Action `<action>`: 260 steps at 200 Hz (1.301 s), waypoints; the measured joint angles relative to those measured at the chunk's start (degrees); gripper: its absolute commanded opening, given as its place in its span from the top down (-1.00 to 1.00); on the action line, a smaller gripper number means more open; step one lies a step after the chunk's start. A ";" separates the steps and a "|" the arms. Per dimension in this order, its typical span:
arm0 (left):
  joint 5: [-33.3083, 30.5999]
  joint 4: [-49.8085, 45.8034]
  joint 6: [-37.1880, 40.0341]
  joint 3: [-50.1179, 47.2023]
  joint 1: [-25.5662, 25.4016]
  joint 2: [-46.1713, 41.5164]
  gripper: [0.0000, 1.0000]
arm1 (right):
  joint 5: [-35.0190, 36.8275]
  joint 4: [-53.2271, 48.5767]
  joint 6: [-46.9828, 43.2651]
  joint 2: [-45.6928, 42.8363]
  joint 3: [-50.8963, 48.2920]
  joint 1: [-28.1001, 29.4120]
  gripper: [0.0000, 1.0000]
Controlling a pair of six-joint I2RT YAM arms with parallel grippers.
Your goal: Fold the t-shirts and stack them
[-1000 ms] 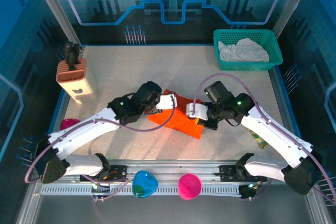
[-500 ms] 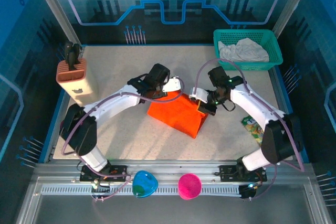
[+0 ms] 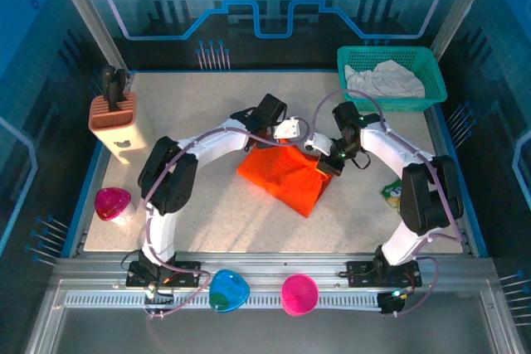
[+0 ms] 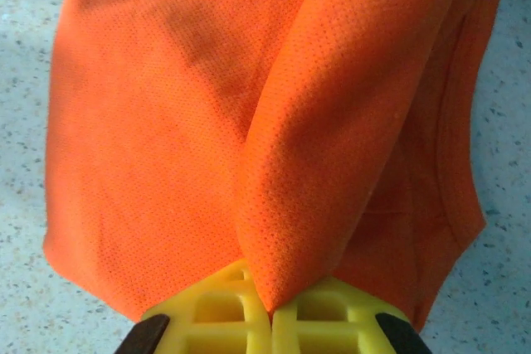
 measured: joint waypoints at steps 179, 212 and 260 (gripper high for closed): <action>-2.97 19.21 -5.75 -14.91 0.26 -9.14 -0.54 | 20.81 18.53 35.87 -14.64 -11.89 6.47 0.08; -3.13 16.28 -15.08 -14.97 -0.39 -17.35 -0.55 | 22.43 14.25 53.75 -16.83 -9.64 8.20 0.09; -4.79 -3.96 -34.34 -3.54 -0.52 -12.81 -0.60 | 24.57 11.13 73.85 -18.05 -12.48 16.39 -0.20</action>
